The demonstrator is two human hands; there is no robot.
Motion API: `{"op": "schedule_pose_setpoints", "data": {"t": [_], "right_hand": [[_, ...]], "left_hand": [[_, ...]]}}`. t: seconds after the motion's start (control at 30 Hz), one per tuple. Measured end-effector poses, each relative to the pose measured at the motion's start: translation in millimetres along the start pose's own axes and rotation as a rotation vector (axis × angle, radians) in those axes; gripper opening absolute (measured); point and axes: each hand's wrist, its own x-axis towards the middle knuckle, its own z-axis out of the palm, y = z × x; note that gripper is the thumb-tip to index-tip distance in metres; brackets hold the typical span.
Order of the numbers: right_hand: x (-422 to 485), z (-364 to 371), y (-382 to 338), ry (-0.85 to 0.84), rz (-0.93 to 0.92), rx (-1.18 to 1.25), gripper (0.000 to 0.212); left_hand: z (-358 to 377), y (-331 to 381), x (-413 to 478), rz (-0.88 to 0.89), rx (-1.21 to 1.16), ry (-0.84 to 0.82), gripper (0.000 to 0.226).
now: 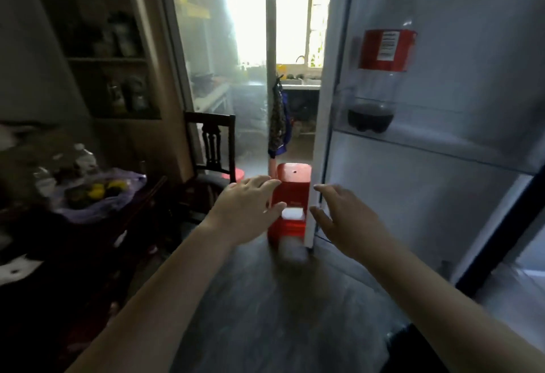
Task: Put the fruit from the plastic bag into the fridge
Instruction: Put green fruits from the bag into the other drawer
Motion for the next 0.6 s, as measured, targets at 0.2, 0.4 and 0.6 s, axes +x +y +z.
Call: {"op": "schedule_pose_setpoints", "data": {"t": [0.2,0.4,0.6], "right_hand": [[79.3,55.9,-77.2,-0.020,-0.178,0.059,0.046],[166.7,124.6,-159.8,-0.089,-0.294,0.136,0.042],[242.1,214.3,-232.5,-0.158,-0.328,0.176,0.046]], "left_hand": [[-13.7,-119.6,-17.8,-0.188,0.028,0.024,0.059],[-9.1,-247.2,-26.1,-0.299,0.026,0.005,0.056],[4.0,-368.7,-34.2,-0.397,-0.002,0.001,0.052]]}}
